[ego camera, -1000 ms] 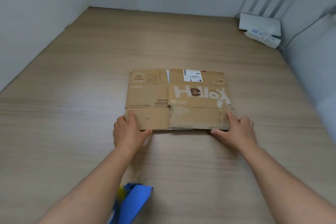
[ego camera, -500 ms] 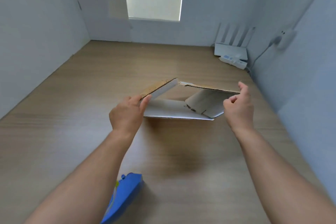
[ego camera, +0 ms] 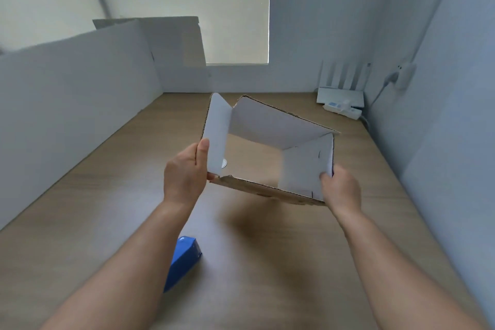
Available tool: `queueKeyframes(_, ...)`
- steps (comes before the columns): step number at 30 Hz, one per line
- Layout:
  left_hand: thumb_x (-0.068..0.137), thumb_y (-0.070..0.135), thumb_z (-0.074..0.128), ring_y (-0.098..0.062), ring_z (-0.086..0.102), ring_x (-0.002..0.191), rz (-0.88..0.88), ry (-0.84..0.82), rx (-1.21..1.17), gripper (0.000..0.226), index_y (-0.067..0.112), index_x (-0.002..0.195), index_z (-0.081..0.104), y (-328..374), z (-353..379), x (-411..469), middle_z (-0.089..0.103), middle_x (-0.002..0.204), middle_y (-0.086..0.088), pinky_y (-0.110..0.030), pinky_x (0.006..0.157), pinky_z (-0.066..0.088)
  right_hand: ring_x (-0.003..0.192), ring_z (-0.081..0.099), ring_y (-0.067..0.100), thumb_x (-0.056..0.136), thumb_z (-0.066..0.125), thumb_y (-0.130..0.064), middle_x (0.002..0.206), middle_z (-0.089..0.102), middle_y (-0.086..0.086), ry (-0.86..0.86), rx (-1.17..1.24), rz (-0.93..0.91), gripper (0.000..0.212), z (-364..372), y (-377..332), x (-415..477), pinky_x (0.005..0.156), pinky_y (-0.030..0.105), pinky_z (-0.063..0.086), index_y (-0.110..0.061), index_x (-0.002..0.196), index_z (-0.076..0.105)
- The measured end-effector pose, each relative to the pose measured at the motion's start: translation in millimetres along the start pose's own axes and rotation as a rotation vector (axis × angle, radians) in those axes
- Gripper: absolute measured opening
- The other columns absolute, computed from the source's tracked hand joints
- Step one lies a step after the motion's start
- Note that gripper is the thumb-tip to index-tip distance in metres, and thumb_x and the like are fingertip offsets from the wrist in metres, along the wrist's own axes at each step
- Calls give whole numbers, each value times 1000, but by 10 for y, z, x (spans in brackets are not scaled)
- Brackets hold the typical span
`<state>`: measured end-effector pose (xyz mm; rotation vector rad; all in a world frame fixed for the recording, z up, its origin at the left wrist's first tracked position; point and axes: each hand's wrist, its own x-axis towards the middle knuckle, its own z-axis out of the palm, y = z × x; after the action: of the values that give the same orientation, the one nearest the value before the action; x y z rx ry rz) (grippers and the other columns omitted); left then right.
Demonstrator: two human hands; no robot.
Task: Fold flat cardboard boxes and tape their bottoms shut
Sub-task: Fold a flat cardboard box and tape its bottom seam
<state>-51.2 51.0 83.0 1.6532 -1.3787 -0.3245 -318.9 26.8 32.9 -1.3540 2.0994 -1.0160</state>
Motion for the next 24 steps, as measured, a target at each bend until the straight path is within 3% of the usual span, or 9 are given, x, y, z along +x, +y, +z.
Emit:
queueKeyframes(2,102,39,36,-15,67,49,-44,34,-14,50,4,76,60,65,-44,-84,59,61,1,-44,63,55,67,40,33,83,46,-6,62,42,7,36,-31,-64,20,-126,-35,8,52,34,23,-9,65,37)
queueKeyframes(3,102,38,35,-16,66,50,-61,53,7,49,5,75,59,97,-71,-128,60,60,0,-45,64,55,66,40,33,81,48,-6,63,43,7,59,-51,-100,15,-193,-76,3,51,33,22,-8,68,40)
queueKeyframes(5,100,35,34,-11,65,48,-77,50,102,38,12,77,54,149,-117,-193,61,57,-1,-39,66,54,68,46,32,80,50,-10,67,50,4,90,-77,-147,5,-300,-188,-10,50,30,25,-10,76,50)
queueKeyframes(8,95,29,37,-9,64,50,-70,-14,231,18,29,96,55,213,-138,-299,65,56,2,-32,68,52,74,52,28,82,51,-15,76,56,-1,87,-104,-153,5,-415,-307,-52,54,29,30,-18,79,53)
queueKeyframes(12,90,28,44,-10,63,45,-99,-116,262,21,29,98,63,201,-155,-323,65,57,2,-36,70,56,81,55,27,83,47,-12,85,61,1,61,-165,-149,13,-428,-378,-139,61,30,38,-18,80,59)
queueKeyframes(16,93,29,42,-10,64,49,-116,-162,328,25,29,109,62,68,-177,-303,65,61,4,-30,67,55,78,59,23,85,47,-18,81,65,0,-54,-226,-150,16,-322,-431,-262,64,32,49,-19,78,62)
queueKeyframes(20,96,36,44,-12,64,52,-102,-169,147,32,28,124,57,-66,-186,-345,63,69,8,-37,70,57,75,61,21,86,49,-31,76,65,-1,-89,-180,-172,21,-294,-435,-286,65,33,50,-19,74,62)
queueKeyframes(24,95,50,46,-6,62,65,-34,-224,-148,25,36,114,56,-236,-256,-451,63,72,16,-30,70,51,78,68,17,90,55,-46,81,71,1,-236,172,-130,38,-357,-281,-279,80,38,54,-11,83,68)
